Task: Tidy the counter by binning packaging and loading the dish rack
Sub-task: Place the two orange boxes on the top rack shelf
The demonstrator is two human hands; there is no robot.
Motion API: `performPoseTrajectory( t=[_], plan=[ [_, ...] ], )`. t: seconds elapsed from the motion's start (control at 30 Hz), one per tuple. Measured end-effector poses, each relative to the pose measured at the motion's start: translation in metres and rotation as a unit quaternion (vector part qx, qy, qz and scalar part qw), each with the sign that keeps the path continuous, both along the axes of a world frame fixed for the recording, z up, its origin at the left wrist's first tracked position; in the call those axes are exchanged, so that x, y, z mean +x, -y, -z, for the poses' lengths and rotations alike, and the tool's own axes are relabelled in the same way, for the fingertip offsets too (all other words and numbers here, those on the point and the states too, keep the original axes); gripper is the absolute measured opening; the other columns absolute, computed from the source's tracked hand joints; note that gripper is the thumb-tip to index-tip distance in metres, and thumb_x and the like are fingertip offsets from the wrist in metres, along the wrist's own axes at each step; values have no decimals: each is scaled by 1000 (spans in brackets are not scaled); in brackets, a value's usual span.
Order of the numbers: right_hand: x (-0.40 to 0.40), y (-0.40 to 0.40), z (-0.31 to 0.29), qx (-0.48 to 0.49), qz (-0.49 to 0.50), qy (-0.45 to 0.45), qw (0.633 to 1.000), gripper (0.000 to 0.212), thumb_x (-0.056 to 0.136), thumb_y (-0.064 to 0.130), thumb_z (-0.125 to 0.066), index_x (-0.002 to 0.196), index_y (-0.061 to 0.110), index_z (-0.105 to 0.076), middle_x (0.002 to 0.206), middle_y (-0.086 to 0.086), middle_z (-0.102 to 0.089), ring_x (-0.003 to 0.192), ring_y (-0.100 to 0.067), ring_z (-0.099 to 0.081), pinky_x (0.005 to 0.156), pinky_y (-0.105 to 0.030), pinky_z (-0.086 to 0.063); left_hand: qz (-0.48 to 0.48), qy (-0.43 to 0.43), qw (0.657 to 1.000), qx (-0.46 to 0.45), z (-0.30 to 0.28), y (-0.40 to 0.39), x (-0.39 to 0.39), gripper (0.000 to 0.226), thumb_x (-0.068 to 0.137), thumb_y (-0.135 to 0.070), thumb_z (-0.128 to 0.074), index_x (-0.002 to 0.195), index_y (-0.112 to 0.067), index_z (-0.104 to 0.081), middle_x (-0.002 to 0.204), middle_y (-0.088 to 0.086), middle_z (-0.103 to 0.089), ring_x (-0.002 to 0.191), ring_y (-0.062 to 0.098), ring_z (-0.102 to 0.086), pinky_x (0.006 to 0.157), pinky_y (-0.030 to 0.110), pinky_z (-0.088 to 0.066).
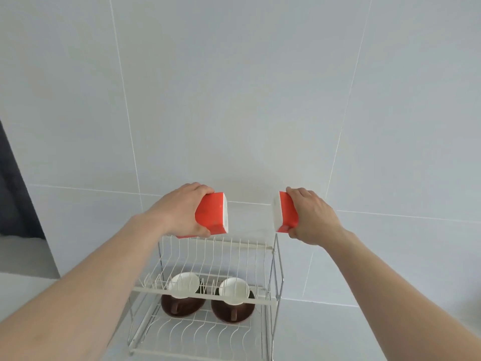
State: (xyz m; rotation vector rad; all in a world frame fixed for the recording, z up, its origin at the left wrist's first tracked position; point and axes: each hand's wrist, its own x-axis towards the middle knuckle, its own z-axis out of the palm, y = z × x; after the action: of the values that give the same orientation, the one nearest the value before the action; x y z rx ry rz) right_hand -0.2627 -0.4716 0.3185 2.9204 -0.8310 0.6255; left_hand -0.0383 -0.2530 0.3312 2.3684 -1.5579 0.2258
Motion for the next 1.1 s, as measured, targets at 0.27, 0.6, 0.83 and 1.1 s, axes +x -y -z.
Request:
performPoseTrajectory(
  t=[0.27,0.6,0.83,1.1],
  plan=[
    [77,-25,10,23,-11,-18,1000,88,64,32,-84,137,19,-37,129,1,-53,118,-24,-48,89,-37,-47,-2,-10,1000,15,8,-5,73,104,50,-59,-82,141,-31,-38,129,-13,-49,119,12,-47,94,33,-46],
    [133,-35,99,79,-9,-134,988,87,64,37,-84,137,17,-41,128,-3,-54,115,-27,-50,94,-36,-43,26,-65,992,102,111,10,121,103,52,-60,-82,140,-32,-36,132,-13,-48,122,13,-46,95,33,-42],
    [149,-40,150,95,-12,-174,980,87,65,34,-84,139,18,-40,128,-2,-53,117,-26,-49,97,-37,-42,55,-82,985,142,167,21,130,106,53,-60,-83,142,-31,-33,134,-10,-48,122,16,-46,101,34,-43],
    [153,-45,177,113,-16,-183,977,95,67,32,-83,146,17,-34,138,-2,-50,128,-28,-46,108,-39,-39,76,-79,985,137,193,23,131,104,61,-56,-82,147,-27,-30,146,-9,-41,132,16,-39,110,34,-36]
  ],
)
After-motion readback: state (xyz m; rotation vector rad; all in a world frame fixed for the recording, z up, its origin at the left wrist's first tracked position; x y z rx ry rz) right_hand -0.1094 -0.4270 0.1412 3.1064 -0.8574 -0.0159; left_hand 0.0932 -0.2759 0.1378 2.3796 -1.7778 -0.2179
